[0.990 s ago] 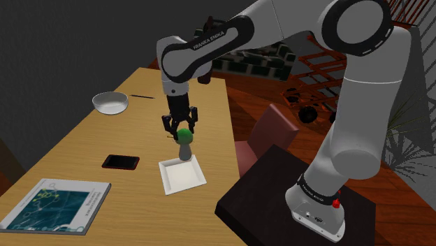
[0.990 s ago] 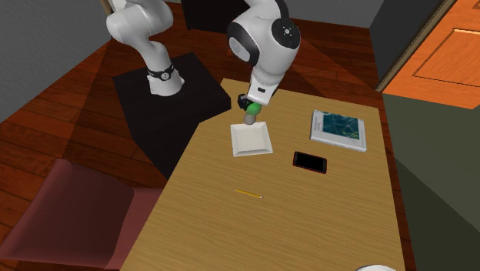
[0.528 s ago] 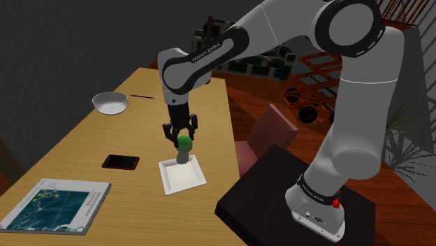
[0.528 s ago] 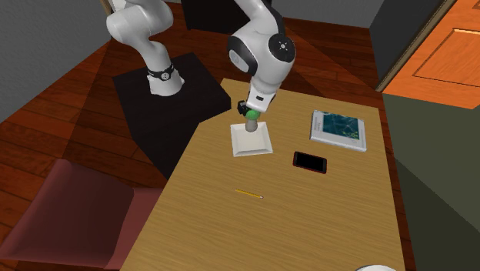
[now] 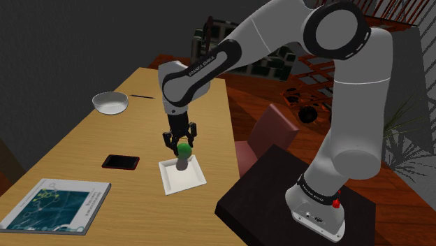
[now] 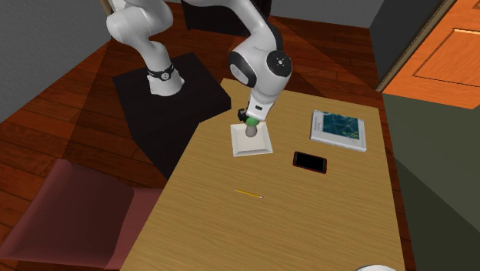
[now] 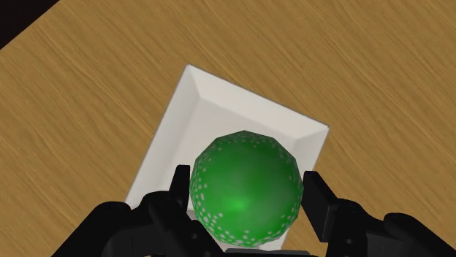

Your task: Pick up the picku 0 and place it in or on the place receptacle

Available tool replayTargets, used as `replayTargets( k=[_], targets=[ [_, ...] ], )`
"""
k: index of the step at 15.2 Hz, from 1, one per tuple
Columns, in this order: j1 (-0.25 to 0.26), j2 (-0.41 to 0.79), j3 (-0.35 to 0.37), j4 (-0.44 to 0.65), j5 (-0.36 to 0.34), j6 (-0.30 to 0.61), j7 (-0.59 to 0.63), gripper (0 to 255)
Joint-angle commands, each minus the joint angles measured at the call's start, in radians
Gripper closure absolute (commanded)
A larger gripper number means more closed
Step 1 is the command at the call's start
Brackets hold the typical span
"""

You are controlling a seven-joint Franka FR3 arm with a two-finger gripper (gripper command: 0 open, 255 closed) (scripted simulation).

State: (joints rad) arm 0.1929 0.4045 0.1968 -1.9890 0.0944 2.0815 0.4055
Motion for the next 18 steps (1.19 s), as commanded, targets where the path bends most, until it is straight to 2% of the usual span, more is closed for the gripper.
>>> replayTargets(
  k=[1,5,12,13,18],
  targets=[
    [0.002,0.020,-0.002,-0.005,-0.002,0.026,-0.001,255],
    [0.005,0.061,-0.005,-0.007,-0.007,0.068,-0.003,255],
    [0.005,0.061,-0.005,-0.007,-0.007,0.068,-0.003,255],
    [0.005,0.061,-0.005,-0.007,-0.007,0.068,-0.003,0],
    [0.005,0.061,-0.005,-0.007,-0.007,0.068,-0.003,0]
  ],
)
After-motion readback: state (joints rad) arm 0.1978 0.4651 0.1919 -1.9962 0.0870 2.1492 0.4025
